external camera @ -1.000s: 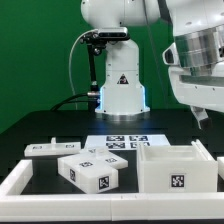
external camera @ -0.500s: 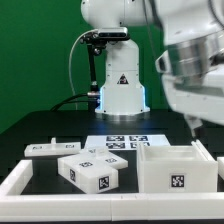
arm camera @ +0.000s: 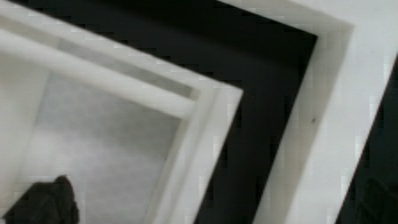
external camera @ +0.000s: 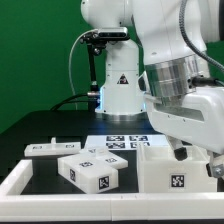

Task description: Assemble cabinet

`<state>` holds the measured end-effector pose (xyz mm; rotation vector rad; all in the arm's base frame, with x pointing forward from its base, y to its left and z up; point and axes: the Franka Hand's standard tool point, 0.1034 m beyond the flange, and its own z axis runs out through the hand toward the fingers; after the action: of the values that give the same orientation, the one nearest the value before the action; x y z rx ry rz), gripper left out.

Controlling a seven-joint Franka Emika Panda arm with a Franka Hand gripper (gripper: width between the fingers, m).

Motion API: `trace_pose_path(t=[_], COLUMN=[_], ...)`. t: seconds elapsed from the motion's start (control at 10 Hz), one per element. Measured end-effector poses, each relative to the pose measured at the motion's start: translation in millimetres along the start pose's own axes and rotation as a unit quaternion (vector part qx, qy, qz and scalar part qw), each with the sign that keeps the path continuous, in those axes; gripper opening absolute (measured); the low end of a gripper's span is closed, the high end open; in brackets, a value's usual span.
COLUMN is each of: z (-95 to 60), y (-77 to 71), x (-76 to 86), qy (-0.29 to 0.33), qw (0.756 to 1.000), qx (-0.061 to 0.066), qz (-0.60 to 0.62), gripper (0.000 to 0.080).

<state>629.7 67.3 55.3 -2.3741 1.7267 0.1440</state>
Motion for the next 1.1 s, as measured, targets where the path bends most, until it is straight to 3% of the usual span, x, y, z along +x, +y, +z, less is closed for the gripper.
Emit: trace_pose_path(t=[0.1, 0.2, 0.3, 0.6, 0.9, 1.1], z=[0.7, 0.8, 0.8, 1.2, 2.0, 4.0], y=[0.4, 0.4, 0.4, 0.5, -2.3, -9.3], x=[0.2, 0.0, 0.0, -0.4, -2.4, -15.9], qy=[0.000, 0.000, 0.000, 0.000, 0.000, -0.001], qw=[1.000, 1.000, 1.000, 1.000, 1.000, 0.998], qx=[-0.001, -0.001, -0.001, -0.001, 0.000, 0.002], qz=[0.000, 0.000, 0.000, 0.000, 0.016, 0.056], gripper=[0.0768, 0.0589, 0.0589, 0.0085, 0.0083, 0.0083])
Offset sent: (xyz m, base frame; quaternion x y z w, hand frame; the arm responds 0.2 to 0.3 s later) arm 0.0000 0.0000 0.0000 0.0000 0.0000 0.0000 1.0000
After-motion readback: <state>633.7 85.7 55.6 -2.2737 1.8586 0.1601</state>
